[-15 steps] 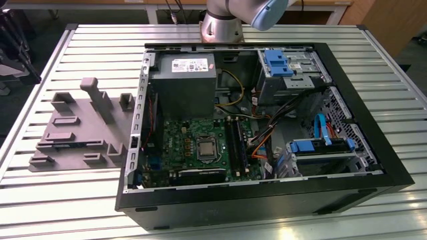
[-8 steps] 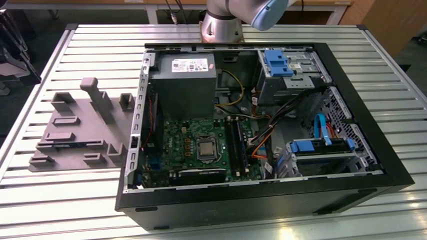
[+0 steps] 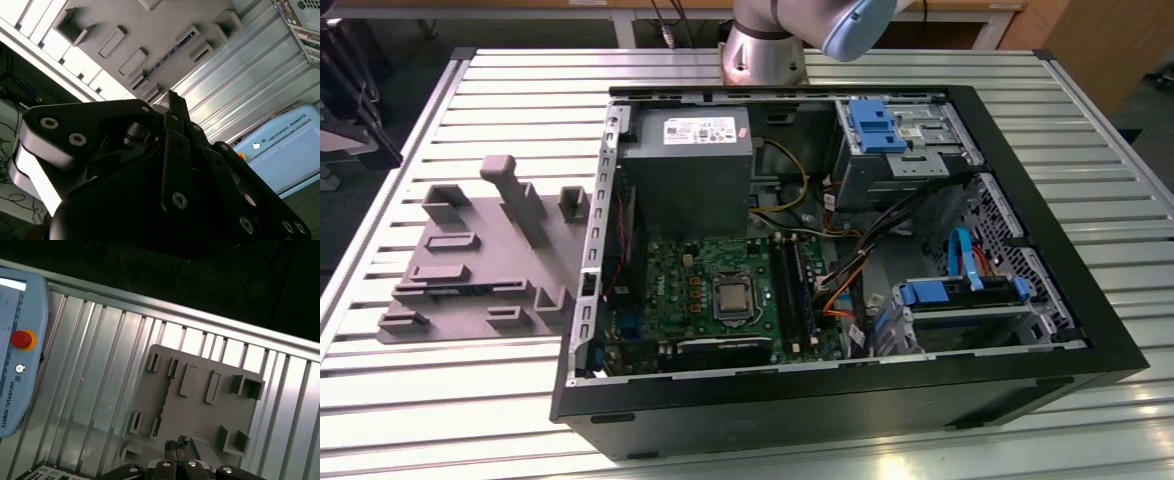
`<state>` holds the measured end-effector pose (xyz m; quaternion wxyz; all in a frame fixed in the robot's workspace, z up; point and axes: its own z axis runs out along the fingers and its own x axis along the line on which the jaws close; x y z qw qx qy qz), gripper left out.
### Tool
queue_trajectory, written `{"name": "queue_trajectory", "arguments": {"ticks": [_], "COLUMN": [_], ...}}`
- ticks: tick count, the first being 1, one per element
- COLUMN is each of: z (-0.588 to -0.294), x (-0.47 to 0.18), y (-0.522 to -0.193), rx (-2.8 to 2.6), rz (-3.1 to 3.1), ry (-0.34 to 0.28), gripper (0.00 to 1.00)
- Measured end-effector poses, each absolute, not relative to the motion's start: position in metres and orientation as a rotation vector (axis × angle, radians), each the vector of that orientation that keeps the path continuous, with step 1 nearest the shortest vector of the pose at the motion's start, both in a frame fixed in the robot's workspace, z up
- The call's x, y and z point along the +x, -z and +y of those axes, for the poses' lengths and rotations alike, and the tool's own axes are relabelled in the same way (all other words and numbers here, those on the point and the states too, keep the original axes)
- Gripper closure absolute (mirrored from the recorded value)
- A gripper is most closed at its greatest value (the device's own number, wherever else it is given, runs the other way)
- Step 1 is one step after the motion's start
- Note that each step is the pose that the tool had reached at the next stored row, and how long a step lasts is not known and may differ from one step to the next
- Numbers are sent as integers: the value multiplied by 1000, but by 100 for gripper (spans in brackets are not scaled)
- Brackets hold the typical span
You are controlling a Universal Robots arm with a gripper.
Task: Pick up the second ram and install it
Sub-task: 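Pick up the second ram and move it above second insertion slot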
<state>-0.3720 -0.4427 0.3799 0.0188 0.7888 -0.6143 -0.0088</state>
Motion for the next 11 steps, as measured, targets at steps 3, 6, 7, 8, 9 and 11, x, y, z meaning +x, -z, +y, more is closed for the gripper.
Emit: {"name": "queue_trajectory", "arguments": {"ticks": [3,6,7,8,9,11], "z": [-443,-443,-443,-443,-443,-443], "x": [-372,-372,-372,-372,-372,-372], "y": [-380,-379,-379,-379,-379,-380], "rx": [2400,2365,2362,2362,2362,2362], "rz": [-1969,-2012,-2015,-2015,-2015,-2015], "ry": [29,30,30,30,30,30], "gripper": [89,89,89,89,89,89]}}
